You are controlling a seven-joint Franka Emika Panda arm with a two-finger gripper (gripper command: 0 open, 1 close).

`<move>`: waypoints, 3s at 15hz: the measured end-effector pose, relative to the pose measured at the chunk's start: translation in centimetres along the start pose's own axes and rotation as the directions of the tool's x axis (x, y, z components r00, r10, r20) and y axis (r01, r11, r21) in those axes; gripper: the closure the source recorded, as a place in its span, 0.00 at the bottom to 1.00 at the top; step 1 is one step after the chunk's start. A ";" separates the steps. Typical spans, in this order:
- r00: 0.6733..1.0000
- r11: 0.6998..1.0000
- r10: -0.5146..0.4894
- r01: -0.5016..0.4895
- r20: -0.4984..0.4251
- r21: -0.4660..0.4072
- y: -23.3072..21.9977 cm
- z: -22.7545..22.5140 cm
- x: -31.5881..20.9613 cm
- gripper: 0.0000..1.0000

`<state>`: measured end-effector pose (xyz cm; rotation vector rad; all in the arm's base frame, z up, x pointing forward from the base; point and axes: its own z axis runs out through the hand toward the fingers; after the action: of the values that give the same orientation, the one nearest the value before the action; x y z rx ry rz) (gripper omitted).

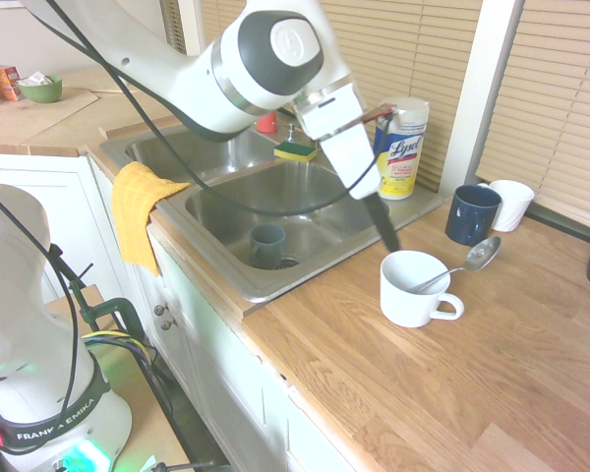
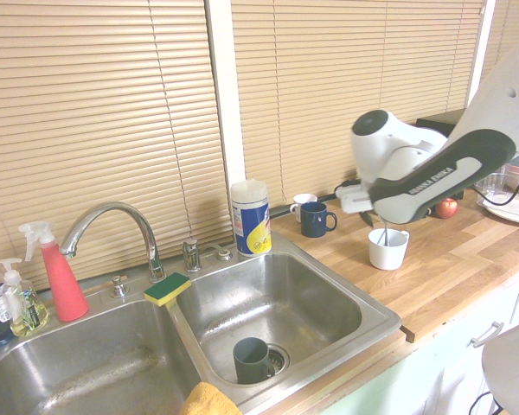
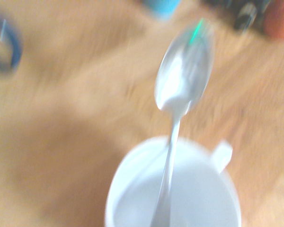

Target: Put the spoon into the sink

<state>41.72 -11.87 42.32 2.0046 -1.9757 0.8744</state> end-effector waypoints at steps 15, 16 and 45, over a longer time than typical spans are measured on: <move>0.998 0.991 0.058 -0.061 0.027 0.115 -2.7 6.7 0.6 1.00; 0.998 0.991 0.061 -0.064 0.031 0.114 -2.7 7.0 0.4 1.00; 0.990 0.983 0.138 -0.140 0.024 0.122 -2.2 8.7 4.5 1.00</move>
<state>45.92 -20.07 38.28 1.9609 -2.1404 1.0389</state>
